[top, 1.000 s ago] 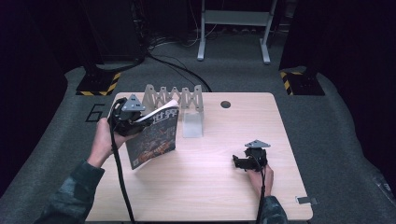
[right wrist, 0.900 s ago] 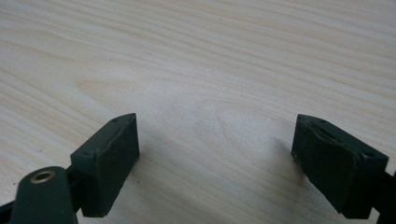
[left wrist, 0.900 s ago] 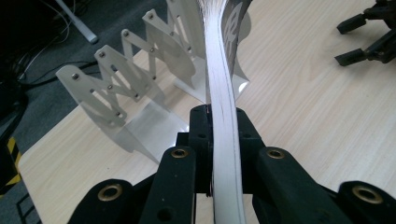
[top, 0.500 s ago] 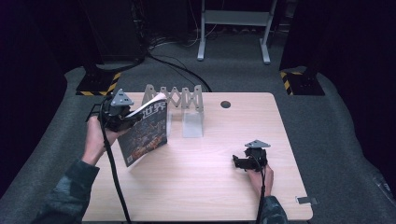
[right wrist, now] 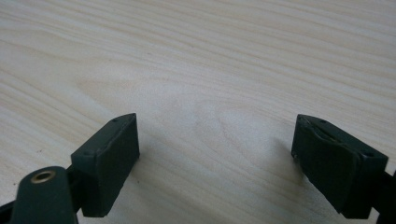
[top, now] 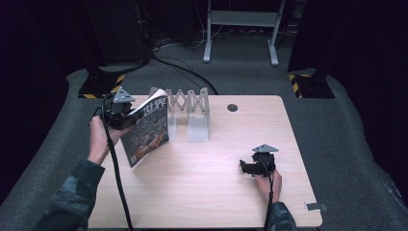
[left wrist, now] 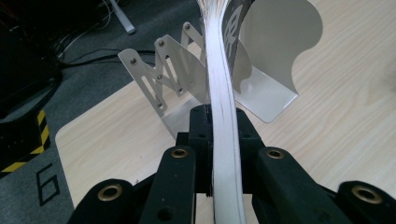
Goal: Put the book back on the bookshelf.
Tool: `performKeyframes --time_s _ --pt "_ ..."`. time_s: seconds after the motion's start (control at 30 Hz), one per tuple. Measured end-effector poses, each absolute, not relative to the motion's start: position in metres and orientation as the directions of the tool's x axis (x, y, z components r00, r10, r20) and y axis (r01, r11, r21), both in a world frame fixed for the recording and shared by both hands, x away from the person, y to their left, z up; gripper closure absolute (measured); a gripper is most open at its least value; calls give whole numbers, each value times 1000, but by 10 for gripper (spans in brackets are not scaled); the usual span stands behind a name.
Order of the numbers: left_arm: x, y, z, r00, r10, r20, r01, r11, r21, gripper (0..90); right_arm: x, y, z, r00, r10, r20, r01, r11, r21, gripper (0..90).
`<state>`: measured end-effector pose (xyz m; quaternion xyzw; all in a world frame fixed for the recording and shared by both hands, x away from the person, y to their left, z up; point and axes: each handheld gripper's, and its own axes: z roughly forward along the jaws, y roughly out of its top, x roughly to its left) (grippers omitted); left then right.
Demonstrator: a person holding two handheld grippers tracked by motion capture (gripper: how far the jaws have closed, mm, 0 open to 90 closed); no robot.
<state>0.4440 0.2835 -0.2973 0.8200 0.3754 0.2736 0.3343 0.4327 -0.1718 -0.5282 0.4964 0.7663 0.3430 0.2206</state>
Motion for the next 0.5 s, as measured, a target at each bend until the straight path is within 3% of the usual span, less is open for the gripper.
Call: performKeyframes --time_s 0.5 --pt "474 277 -305 483 859 171 437 -406 803 824 433 -172 -528 -410 912 3 609 272 745 145"
